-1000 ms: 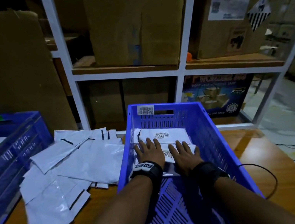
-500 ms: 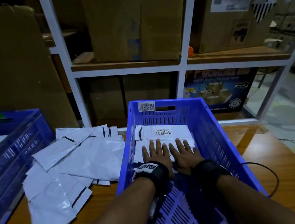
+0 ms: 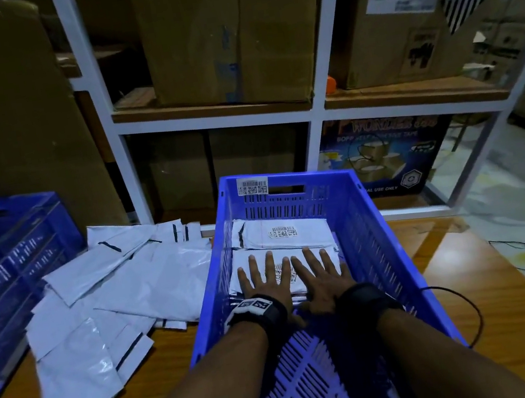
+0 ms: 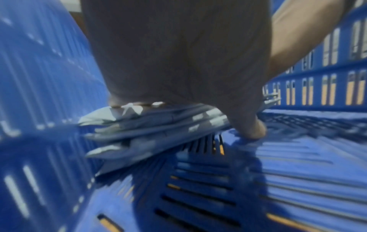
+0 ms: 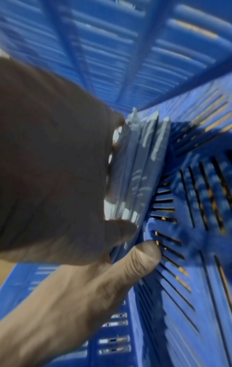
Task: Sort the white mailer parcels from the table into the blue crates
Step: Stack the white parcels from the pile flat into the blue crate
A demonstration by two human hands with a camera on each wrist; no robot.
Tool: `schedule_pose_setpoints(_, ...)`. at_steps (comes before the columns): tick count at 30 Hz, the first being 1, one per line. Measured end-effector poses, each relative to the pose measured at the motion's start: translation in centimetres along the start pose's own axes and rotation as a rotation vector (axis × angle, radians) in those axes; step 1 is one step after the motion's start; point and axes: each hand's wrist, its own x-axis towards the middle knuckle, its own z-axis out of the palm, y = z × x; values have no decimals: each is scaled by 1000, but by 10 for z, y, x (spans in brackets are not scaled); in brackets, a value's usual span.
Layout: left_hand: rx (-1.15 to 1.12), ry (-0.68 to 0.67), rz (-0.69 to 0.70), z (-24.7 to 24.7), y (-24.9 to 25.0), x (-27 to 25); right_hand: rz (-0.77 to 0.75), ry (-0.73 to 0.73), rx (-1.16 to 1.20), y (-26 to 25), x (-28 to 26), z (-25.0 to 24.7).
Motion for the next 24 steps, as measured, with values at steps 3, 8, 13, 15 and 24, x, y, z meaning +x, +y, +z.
schedule_pose_setpoints(3, 4, 15, -9, 3, 1, 1, -4, -17, 1, 2, 2, 3)
schedule_pose_setpoints(8, 6, 11, -6, 7, 1, 5, -1, -35, -17, 5, 8, 8)
schedule_pose_setpoints(13, 4, 8, -9, 10, 0, 7, -6, -23, -12, 6, 11, 12)
schedule_pose_setpoints(15, -10, 12, -3, 9, -1, 8, -8, -12, -6, 4, 11, 12)
schedule_pose_setpoints(24, -6, 30, -8, -10, 2, -4, 26, -30, -11, -4, -9, -20)
